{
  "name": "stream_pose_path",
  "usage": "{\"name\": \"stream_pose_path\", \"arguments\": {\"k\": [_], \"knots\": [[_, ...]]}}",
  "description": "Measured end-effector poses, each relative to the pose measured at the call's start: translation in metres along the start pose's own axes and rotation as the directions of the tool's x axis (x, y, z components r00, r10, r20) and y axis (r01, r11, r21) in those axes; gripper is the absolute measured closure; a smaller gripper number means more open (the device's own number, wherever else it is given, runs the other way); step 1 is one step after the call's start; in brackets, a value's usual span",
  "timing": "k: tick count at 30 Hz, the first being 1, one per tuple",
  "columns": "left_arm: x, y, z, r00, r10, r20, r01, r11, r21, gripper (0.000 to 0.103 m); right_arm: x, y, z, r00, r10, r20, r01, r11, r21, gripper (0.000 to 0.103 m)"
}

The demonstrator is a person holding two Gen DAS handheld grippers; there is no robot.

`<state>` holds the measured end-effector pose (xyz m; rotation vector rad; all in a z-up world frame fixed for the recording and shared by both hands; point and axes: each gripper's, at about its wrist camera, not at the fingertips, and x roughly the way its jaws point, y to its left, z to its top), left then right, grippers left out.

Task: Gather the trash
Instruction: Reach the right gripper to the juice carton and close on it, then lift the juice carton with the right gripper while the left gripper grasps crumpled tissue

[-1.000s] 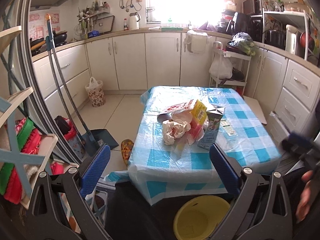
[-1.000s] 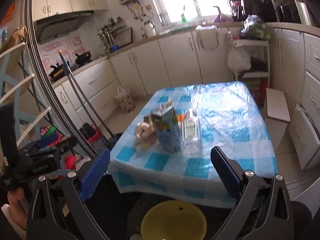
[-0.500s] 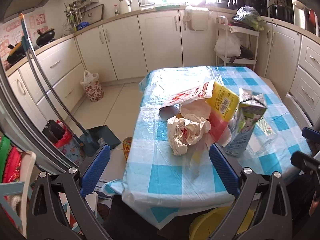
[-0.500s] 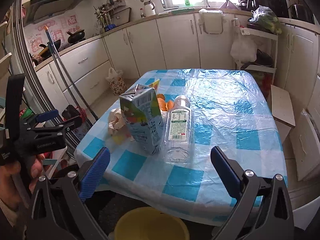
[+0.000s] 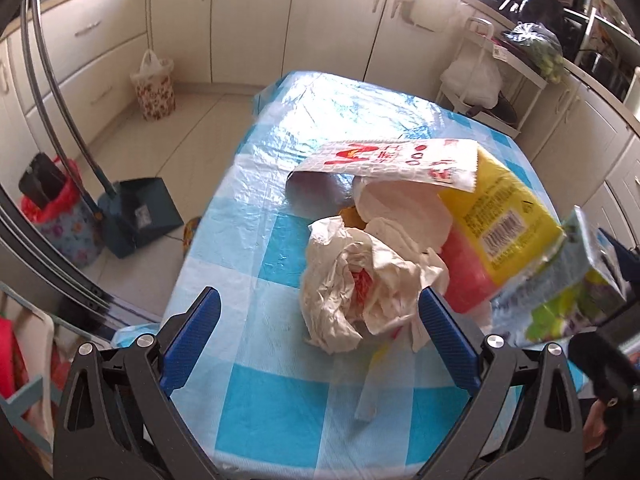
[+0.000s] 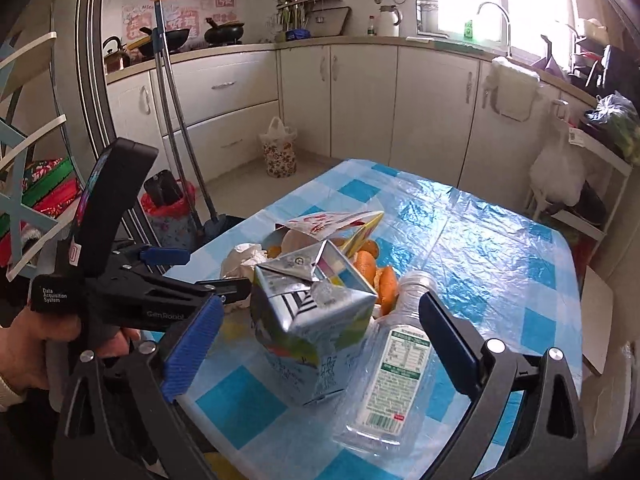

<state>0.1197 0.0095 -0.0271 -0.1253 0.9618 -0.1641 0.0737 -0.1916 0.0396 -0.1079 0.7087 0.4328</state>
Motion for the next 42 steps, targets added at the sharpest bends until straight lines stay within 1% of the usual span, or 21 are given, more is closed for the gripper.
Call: {"name": "stream_pose_path", "arguments": {"k": [1,2,3,4,5,6,7,8,9,10,11,13,16,19,23,29,34,42], "knots": [[0.004,0.001,0.002,1.0,-0.002,-0.004,0.002,1.0,-0.014,0.007,0.006,-0.001,0.0,1.0,0.012,-0.014,-0.012,1.0,0.002,0.021],[0.007,0.002,0.003,1.0,-0.004,-0.009,0.004,1.0,-0.024,0.007,0.01,-0.002,0.001,0.999,0.018,-0.028,-0.018,1.0,0.005,0.025],[0.011,0.002,0.005,1.0,-0.011,-0.017,0.01,0.999,-0.038,0.007,0.013,-0.003,0.001,0.999,0.021,-0.036,-0.021,1.0,0.008,0.031],[0.013,0.002,0.006,1.0,-0.017,-0.023,0.016,0.999,-0.05,0.007,0.015,-0.003,0.001,0.999,0.025,-0.038,-0.024,1.0,0.008,0.038],[0.016,0.003,0.007,0.999,-0.026,-0.03,0.024,0.997,-0.067,0.01,0.016,-0.003,0.003,0.999,0.028,-0.041,-0.027,1.0,0.006,0.042],[0.02,0.004,0.008,0.999,-0.034,-0.042,0.031,0.996,-0.083,0.025,0.016,-0.002,0.004,0.999,0.026,-0.04,-0.026,1.0,0.004,0.042],[0.026,0.006,0.009,0.996,-0.058,-0.071,0.05,0.993,-0.109,0.037,0.015,-0.001,0.005,0.999,0.035,-0.032,-0.035,0.999,0.005,0.042],[0.026,0.006,0.009,0.996,-0.053,-0.066,0.045,0.992,-0.118,0.047,0.014,0.0,0.006,0.999,0.045,-0.026,-0.044,0.999,0.009,0.042],[0.026,0.006,0.009,0.995,-0.074,-0.066,0.065,0.99,-0.128,0.066,0.014,0.0,0.007,0.999,0.049,-0.021,-0.048,0.999,0.012,0.042],[0.028,0.008,0.01,0.99,-0.119,-0.08,0.106,0.983,-0.15,0.068,0.014,0.003,0.008,0.999,0.052,-0.013,-0.052,0.999,0.013,0.042],[0.027,0.009,0.009,0.989,-0.13,-0.072,0.117,0.98,-0.162,0.072,0.012,0.004,0.008,0.998,0.057,-0.002,-0.057,0.998,0.016,0.042],[0.022,0.009,0.008,0.988,-0.139,-0.062,0.128,0.979,-0.157,0.081,0.009,0.005,0.009,0.998,0.061,0.012,-0.062,0.998,0.025,0.042],[0.011,0.011,0.007,0.987,-0.154,-0.043,0.145,0.976,-0.16,0.083,0.004,0.003,0.009,0.997,0.063,0.034,-0.064,0.997,0.047,0.042],[-0.004,0.017,0.007,0.986,-0.168,-0.01,0.164,0.971,-0.175,0.083,0.0,-0.004,0.008,0.996,0.075,0.053,-0.08,0.992,0.097,0.042],[-0.026,0.027,0.006,0.983,-0.18,0.029,0.182,0.964,-0.192,0.083,-0.01,-0.014,0.009,0.99,0.103,0.096,-0.118,0.979,0.165,0.042],[-0.053,0.036,0.003,0.98,-0.187,0.069,0.197,0.956,-0.217,0.083,-0.024,-0.018,0.01,0.977,0.147,0.153,-0.177,0.963,0.203,0.042],[-0.073,0.033,-0.001,0.978,-0.186,0.094,0.202,0.958,-0.205,0.083,-0.036,-0.021,0.009,0.967,0.174,0.188,-0.214,0.951,0.221,0.042],[-0.099,0.021,-0.009,0.973,-0.197,0.121,0.217,0.96,-0.179,0.083,-0.058,-0.027,0.002,0.953,0.183,0.242,-0.245,0.935,0.257,0.042]]}}
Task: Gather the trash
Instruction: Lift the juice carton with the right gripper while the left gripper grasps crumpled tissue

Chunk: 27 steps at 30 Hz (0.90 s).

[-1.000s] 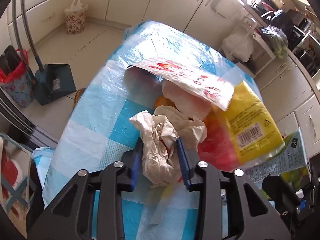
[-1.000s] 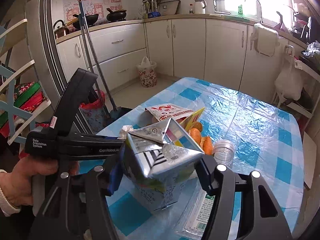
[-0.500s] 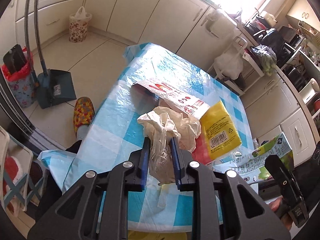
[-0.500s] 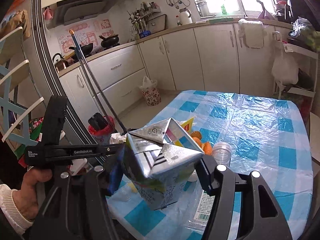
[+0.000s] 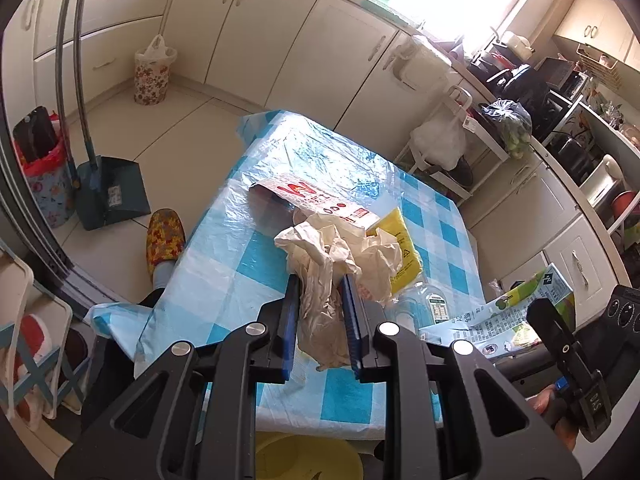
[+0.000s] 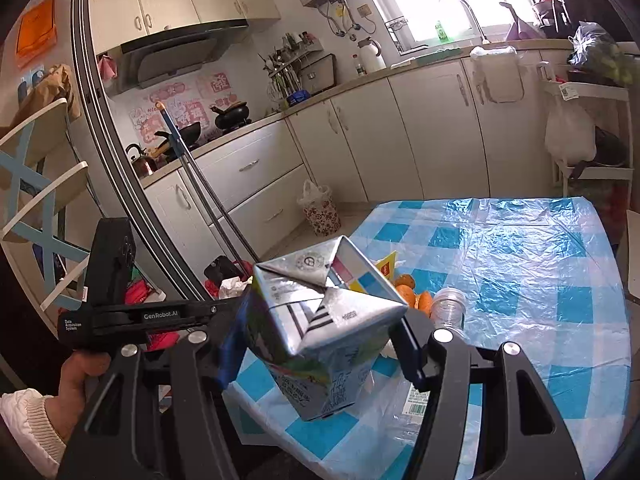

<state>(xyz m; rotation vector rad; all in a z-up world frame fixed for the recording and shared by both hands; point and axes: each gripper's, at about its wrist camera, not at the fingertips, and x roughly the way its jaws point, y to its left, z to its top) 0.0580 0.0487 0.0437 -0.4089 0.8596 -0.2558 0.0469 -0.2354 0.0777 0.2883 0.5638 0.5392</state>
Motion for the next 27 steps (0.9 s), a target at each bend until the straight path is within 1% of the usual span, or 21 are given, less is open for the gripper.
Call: {"name": "stream_pose_path", "arguments": {"k": [8,17,21,27], "knots": [[-0.026,0.0,-0.004,0.999,-0.016,0.028,0.016,1.0,0.0,0.083,-0.02,-0.007,-0.007,0.999,0.011,0.039,-0.014,0.997,0.075,0.042],[-0.043,0.003,-0.012,0.999,-0.04,0.036,0.041,0.999,-0.003,0.083,-0.044,-0.015,-0.019,0.997,0.007,0.077,-0.018,0.988,0.153,0.042],[-0.048,0.006,-0.017,0.998,-0.049,0.035,0.049,0.999,-0.002,0.083,-0.05,-0.017,-0.025,0.997,0.01,0.08,-0.025,0.983,0.182,0.042],[-0.055,0.008,-0.024,0.997,-0.064,0.035,0.064,0.998,-0.004,0.083,-0.055,-0.012,-0.031,0.997,0.012,0.074,-0.026,0.983,0.184,0.042]]}}
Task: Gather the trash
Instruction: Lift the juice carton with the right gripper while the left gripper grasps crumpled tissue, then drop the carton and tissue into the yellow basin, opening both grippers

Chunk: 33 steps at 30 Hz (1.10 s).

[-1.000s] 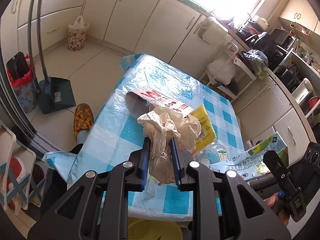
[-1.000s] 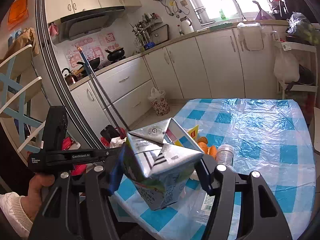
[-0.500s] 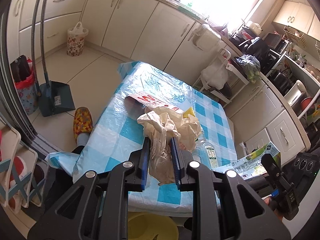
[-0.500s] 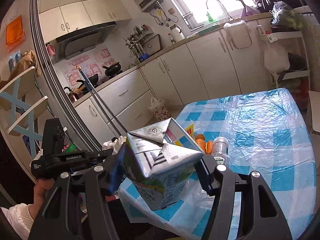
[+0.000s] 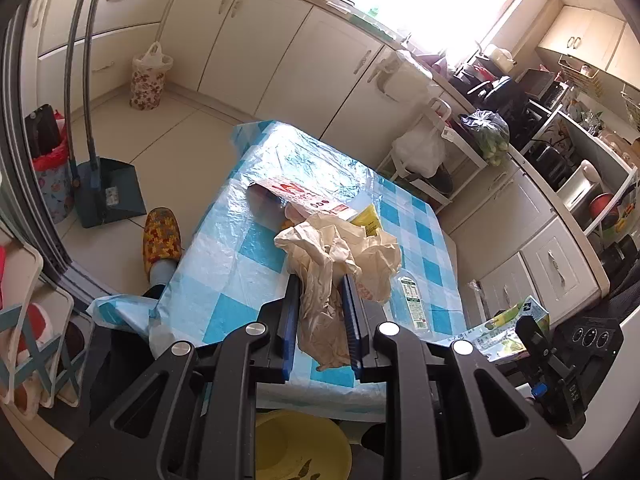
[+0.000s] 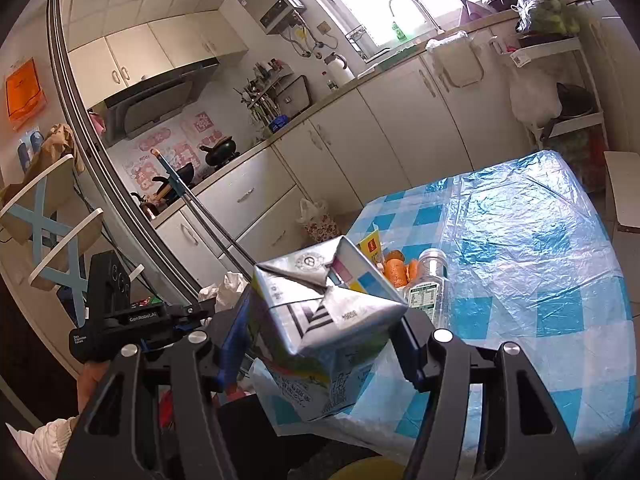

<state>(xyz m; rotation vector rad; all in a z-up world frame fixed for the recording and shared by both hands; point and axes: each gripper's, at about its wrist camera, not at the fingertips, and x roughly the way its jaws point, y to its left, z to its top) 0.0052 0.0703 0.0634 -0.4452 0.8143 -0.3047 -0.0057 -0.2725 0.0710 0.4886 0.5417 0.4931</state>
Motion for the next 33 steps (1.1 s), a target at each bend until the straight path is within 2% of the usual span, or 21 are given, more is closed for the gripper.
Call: {"name": "stream_pose_path", "arguments": {"k": [10,18,23,25,27,29,30,31,33], "knots": [[-0.011,0.007,-0.02,0.999,-0.048,-0.023,0.048,0.999,-0.005,0.083,-0.017,0.01,-0.02,1.0,0.002,-0.003,-0.002,1.0,0.011,0.042],[-0.027,-0.001,-0.039,0.996,-0.075,-0.038,0.076,0.997,0.03,0.083,-0.034,0.015,-0.04,1.0,0.003,-0.013,-0.003,0.999,0.034,0.042],[-0.036,-0.004,-0.057,0.995,-0.082,-0.062,0.085,0.995,0.054,0.083,-0.035,0.03,-0.064,0.996,-0.03,-0.082,0.03,1.0,-0.001,0.042],[-0.038,-0.004,-0.064,0.994,-0.086,-0.071,0.09,0.994,0.057,0.083,-0.03,0.037,-0.077,0.988,-0.054,-0.143,0.05,0.998,-0.033,0.042],[-0.04,-0.005,-0.07,0.993,-0.09,-0.079,0.095,0.993,0.064,0.083,-0.021,0.043,-0.092,0.971,-0.095,-0.22,0.08,0.994,-0.074,0.042],[-0.042,-0.008,-0.077,0.992,-0.093,-0.085,0.099,0.992,0.075,0.083,-0.008,0.046,-0.107,0.942,-0.141,-0.306,0.109,0.987,-0.118,0.041],[-0.043,-0.009,-0.08,0.992,-0.093,-0.089,0.1,0.992,0.08,0.083,-0.005,0.046,-0.113,0.928,-0.169,-0.332,0.129,0.982,-0.141,0.037],[-0.044,-0.01,-0.083,0.991,-0.094,-0.092,0.101,0.991,0.085,0.083,-0.003,0.046,-0.117,0.918,-0.197,-0.343,0.15,0.976,-0.16,0.035],[-0.043,-0.011,-0.091,0.991,-0.09,-0.103,0.101,0.99,0.098,0.083,-0.006,0.045,-0.117,0.919,-0.214,-0.331,0.167,0.972,-0.166,0.032]]}}
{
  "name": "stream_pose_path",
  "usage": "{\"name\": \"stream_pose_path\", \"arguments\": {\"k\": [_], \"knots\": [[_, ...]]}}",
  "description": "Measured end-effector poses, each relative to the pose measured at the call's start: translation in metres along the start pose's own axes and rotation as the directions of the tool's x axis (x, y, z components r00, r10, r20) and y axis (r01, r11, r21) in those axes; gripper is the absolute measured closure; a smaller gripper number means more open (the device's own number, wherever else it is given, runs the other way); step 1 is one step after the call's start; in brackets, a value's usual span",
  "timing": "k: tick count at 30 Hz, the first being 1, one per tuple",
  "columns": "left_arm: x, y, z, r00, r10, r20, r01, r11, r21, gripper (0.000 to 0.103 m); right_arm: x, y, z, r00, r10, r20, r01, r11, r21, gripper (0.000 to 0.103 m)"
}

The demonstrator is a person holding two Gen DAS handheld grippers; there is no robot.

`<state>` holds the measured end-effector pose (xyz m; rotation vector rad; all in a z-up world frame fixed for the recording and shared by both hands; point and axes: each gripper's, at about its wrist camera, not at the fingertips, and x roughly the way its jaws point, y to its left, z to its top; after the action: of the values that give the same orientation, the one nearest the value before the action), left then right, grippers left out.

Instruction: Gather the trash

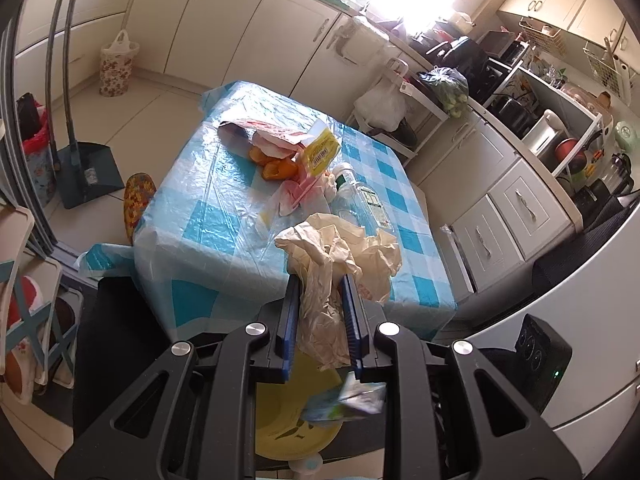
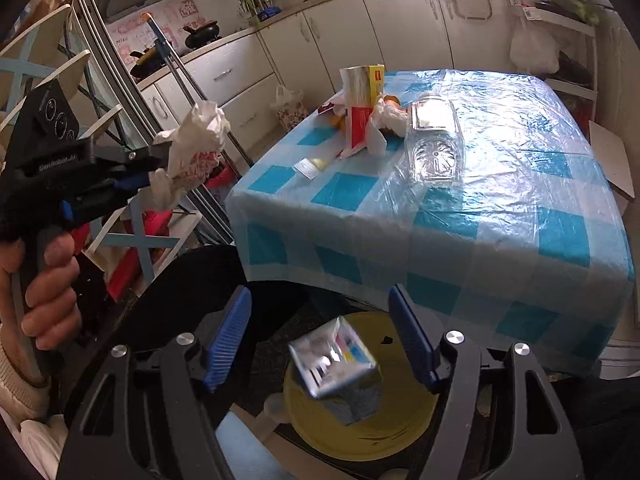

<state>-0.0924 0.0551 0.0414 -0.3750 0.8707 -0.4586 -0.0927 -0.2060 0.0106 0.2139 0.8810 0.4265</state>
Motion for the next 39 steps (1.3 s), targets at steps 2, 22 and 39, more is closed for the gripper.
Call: {"name": "stream_pose_path", "arguments": {"k": [2,22,39], "knots": [[0.005,-0.001,-0.01,1.0,0.007,-0.026,-0.006,1.0,0.016,0.083,-0.01,-0.007,0.002,0.999,-0.005,0.047,0.004,0.999,0.036,0.027],[0.068,-0.024,-0.074,0.94,0.246,-0.236,-0.182,0.947,0.264,0.022,-0.052,-0.048,-0.001,0.968,-0.132,0.213,0.081,0.97,0.231,0.018],[-0.052,-0.029,-0.02,0.937,0.27,0.22,-0.296,0.95,0.095,0.007,-0.054,-0.037,-0.001,0.953,-0.196,0.232,0.145,0.964,0.221,0.014]]}}
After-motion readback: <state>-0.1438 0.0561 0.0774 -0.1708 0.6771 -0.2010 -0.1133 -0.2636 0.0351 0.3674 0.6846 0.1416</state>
